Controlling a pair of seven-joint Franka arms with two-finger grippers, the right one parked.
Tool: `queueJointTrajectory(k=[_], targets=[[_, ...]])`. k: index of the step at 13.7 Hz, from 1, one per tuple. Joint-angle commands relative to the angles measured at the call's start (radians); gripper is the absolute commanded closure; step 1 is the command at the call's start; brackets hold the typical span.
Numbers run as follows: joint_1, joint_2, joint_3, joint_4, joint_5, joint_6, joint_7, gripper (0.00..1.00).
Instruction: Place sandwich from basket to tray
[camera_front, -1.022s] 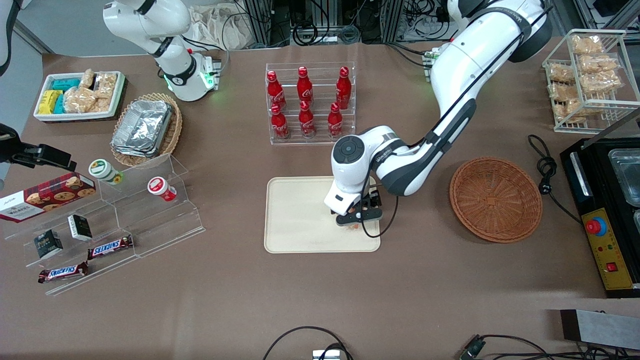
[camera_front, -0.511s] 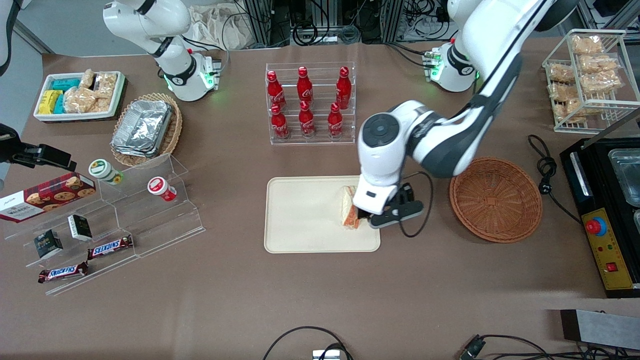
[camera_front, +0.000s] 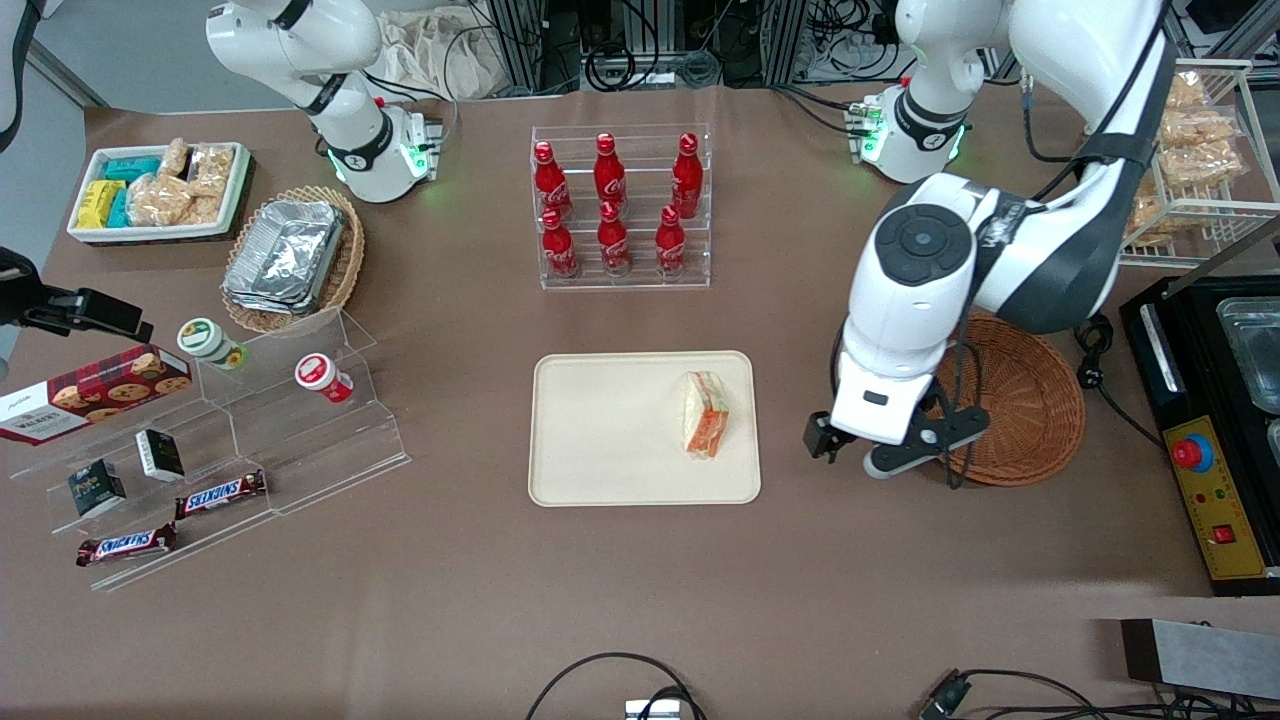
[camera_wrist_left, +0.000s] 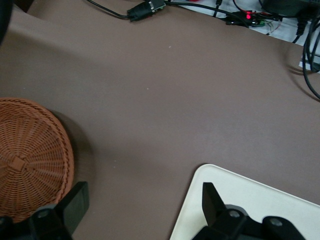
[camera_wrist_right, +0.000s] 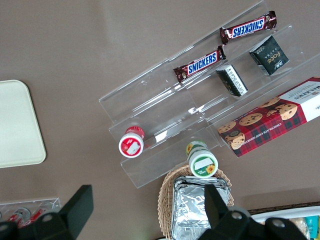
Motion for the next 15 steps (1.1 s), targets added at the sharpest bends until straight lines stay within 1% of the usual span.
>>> queueJointTrajectory(k=[1,3,4,6,9,12,13,15], targets=[[0.033,-0.023,-0.004,0.015,-0.026,-0.046,0.034,0.0],[0.046,-0.047,0.002,0.006,-0.046,-0.068,0.113,0.0],[0.05,-0.061,0.017,0.004,-0.075,-0.09,0.155,0.0],[0.047,-0.112,0.095,-0.014,-0.155,-0.095,0.259,0.0],[0.035,-0.19,0.234,-0.042,-0.282,-0.104,0.476,0.0],[-0.015,-0.245,0.383,-0.039,-0.365,-0.141,0.676,0.0],[-0.022,-0.264,0.414,-0.037,-0.391,-0.153,0.743,0.0],[-0.02,-0.294,0.427,-0.033,-0.392,-0.193,0.819,0.0]])
